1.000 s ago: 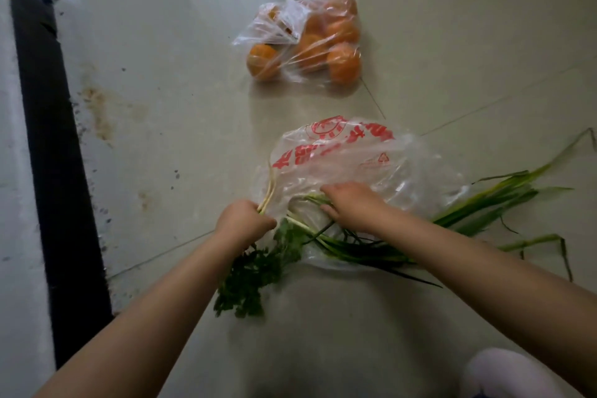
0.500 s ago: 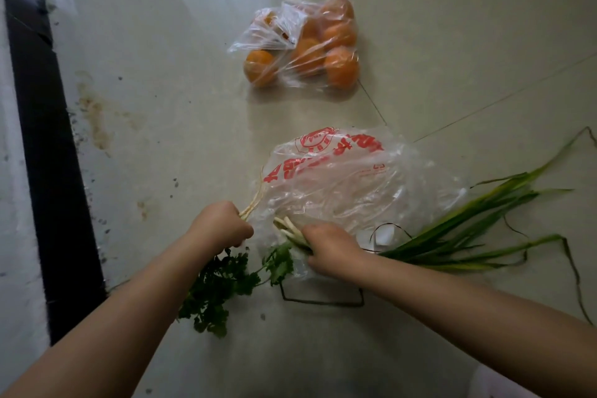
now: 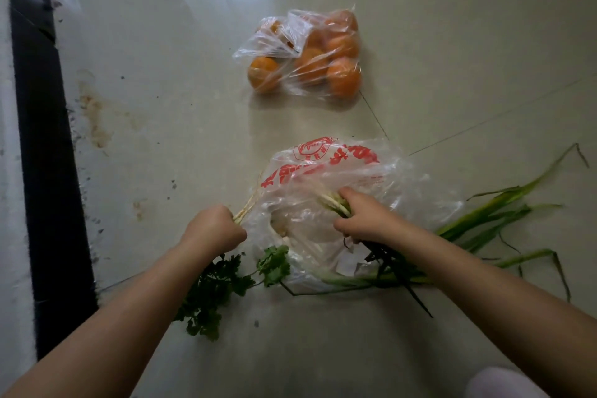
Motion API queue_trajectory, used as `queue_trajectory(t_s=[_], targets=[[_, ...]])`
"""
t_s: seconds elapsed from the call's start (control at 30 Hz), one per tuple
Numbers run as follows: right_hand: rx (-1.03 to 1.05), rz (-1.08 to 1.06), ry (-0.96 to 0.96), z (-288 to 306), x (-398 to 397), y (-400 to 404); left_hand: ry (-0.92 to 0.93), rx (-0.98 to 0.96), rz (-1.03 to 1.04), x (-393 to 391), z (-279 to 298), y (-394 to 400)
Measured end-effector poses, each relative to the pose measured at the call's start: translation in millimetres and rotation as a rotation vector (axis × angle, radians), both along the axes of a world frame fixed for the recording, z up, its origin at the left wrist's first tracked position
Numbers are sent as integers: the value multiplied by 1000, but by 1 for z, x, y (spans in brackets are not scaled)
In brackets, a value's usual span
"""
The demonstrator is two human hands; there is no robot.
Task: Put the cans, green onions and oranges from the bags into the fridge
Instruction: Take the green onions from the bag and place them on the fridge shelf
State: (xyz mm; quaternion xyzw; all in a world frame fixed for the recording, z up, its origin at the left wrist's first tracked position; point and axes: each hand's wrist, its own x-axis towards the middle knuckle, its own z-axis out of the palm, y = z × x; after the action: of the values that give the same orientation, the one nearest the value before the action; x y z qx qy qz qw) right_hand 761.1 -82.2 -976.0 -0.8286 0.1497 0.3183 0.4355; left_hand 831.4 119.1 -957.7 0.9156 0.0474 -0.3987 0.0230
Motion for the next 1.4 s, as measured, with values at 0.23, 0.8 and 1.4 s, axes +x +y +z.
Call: queue_trajectory(t_s=[0.23, 0.8, 1.4], targets=[[-278, 391, 88, 3, -11, -4, 12, -30, -2, -4, 4, 0], [182, -373, -143, 257, -30, -62, 198, -642, 706, -14, 228, -58], [-298, -644, -535, 793, -50, -335, 192, -1354, 53, 43, 769, -385]])
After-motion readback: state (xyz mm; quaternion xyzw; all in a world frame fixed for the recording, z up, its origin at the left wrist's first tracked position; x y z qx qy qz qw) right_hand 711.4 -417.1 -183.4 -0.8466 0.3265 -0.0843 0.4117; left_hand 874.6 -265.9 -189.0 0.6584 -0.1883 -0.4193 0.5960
